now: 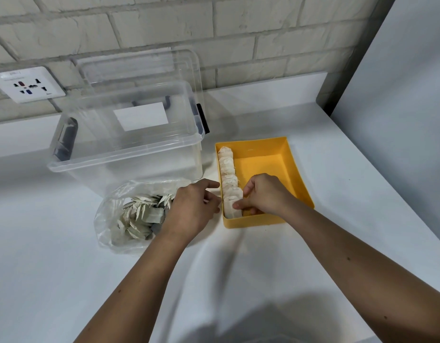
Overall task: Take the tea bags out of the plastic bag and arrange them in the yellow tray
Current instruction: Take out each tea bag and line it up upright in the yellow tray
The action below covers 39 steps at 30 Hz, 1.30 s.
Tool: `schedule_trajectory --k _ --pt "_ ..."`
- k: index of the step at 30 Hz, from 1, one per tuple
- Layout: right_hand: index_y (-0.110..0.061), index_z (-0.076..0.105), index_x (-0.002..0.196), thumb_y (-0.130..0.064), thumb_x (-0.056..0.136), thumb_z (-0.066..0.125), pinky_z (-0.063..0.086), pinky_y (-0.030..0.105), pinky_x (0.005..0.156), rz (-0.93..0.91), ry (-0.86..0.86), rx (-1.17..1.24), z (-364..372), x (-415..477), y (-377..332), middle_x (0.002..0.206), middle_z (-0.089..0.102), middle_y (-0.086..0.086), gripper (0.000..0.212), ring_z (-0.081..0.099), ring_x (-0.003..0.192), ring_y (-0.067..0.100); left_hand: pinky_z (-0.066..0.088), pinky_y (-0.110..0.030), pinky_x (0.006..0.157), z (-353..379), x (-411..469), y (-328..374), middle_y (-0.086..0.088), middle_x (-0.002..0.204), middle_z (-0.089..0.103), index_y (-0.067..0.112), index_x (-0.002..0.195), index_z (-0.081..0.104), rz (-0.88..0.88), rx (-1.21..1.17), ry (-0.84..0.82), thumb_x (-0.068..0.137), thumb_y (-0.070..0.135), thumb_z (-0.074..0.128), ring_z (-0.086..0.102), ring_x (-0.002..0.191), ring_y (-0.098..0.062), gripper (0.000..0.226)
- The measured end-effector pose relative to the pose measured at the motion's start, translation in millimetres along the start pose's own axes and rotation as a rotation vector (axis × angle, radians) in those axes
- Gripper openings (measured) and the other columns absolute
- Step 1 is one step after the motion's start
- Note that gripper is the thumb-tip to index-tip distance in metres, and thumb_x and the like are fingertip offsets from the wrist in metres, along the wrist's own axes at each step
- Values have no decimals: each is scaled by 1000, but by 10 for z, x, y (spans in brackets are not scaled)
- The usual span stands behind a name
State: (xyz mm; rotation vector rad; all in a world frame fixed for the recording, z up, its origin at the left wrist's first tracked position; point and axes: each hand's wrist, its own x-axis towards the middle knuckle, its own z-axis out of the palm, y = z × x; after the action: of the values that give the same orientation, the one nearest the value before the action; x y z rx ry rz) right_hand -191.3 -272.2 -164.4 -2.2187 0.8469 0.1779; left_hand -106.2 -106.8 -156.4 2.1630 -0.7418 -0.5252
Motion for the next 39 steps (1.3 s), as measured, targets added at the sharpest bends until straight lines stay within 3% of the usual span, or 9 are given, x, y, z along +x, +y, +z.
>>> schedule_trajectory --k 5,14,20,24,28,33,35,37,39 --pt "-7 69 84 -17 79 80 61 39 73 -37 -10 152 61 -2 6 66 73 8 16 72 60 21 60 -39 77 50 -39 19 3 84 77 20 121 64 16 -15 1 91 7 60 74 70 -14 32" --pt "-15 65 90 -19 73 84 62 38 71 -25 16 150 -6 -20 -6 68 74 5 26 73 65 22 62 -38 75 -15 -81 47 2 87 76 15 125 62 -9 -80 -4 93 6 59 74 70 -9 33" --pt "-20 64 93 -24 70 86 58 37 78 -95 87 79 -71 -77 -85 67 72 -1 32 70 63 14 62 -40 76 -106 -146 92 2 81 76 18 113 69 2 -189 23 91 8 65 75 71 -12 25" --pt "-22 67 97 -28 73 84 53 29 75 -189 183 61 -152 -191 -246 73 66 -9 30 64 73 10 62 -37 74 -365 -249 106 -3 80 75 19 106 72 -15 -311 99 91 8 68 75 73 -17 19" --pt "-25 67 89 -25 78 80 48 24 67 -332 230 139 -168 -366 -478 74 68 -5 17 64 69 9 60 -33 73 -836 -413 7 -2 82 76 20 101 72 -22 -326 257 92 9 65 75 75 -16 16" --pt "-22 70 91 -21 82 76 46 24 65 -467 177 171 29 -498 -709 74 67 -7 11 57 62 0 60 -33 74 -1316 -596 -276 -1 81 75 18 92 73 -37 -205 385 90 10 69 74 74 -14 9" --pt "-23 71 89 -19 82 76 42 19 62 -500 146 174 172 -540 -773 74 66 -9 9 55 60 -4 57 -28 75 -1358 -640 -413 2 79 75 20 89 74 -32 -115 402 87 14 72 72 74 -12 6" --pt "-21 72 89 -14 83 75 41 10 61 -525 107 188 334 -581 -824 74 65 -14 9 55 63 -9 51 -13 73 -1288 -669 -530 7 79 74 22 87 75 6 50 406 85 15 75 68 75 -6 7" --pt "-17 74 89 -6 83 73 42 5 62 -553 46 191 492 -611 -852 76 65 -16 12 58 67 -10 50 -15 73 -1162 -657 -631 10 82 72 20 87 76 82 192 358 84 11 75 65 77 -5 9"
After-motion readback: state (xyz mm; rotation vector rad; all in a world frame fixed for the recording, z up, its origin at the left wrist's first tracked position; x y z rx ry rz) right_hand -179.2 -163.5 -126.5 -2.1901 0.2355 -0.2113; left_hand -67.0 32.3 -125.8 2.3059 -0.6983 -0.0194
